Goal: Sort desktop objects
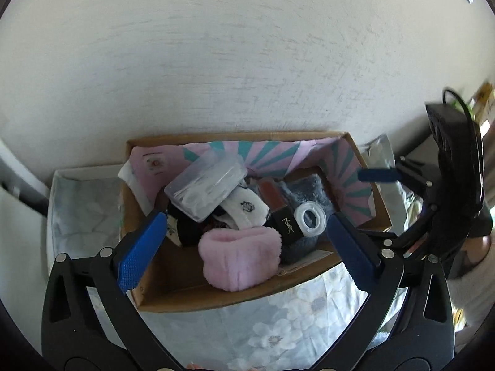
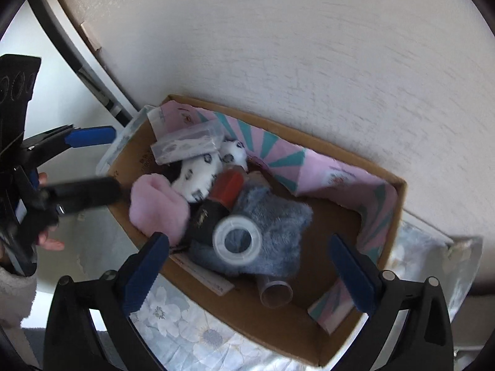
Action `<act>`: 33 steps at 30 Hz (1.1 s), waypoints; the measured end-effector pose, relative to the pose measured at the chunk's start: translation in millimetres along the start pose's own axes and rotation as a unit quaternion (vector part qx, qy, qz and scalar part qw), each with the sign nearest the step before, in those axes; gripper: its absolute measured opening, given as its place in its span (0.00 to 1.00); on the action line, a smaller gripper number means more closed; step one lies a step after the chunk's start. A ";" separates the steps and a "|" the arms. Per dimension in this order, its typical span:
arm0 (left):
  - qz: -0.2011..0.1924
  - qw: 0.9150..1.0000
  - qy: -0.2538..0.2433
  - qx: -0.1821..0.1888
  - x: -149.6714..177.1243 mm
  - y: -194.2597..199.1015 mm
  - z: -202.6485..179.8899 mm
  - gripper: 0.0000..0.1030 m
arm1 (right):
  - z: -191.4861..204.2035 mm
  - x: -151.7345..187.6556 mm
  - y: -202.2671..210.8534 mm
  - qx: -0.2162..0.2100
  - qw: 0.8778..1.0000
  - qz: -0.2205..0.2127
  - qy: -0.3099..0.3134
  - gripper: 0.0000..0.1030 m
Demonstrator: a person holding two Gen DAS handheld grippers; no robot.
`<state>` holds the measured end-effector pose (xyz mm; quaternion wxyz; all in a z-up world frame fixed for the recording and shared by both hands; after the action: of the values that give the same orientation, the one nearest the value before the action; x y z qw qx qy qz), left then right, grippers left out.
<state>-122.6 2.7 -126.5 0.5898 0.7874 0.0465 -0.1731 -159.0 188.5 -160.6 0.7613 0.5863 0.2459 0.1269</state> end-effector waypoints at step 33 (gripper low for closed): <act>-0.138 0.974 0.082 -0.163 74.5 141.7 -38.7 1.00 | 75.6 105.7 133.0 0.115 0.962 -0.135 -0.206 1.00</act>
<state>-5.2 -12.9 -12.1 0.6746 0.6785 0.2302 -0.1773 -17.3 213.9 -42.8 0.7332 0.6445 0.1735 -0.1302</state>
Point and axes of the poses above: each gripper's, at about its wrist camera, not at the fingertips, and y roughly against the way its jaws point, z to its left, x to its underside, the point moved 1 cm from there along -y, roughly the way its jaws point, and after that the axes turned 13 degrees about z, right-handed, at the moved point
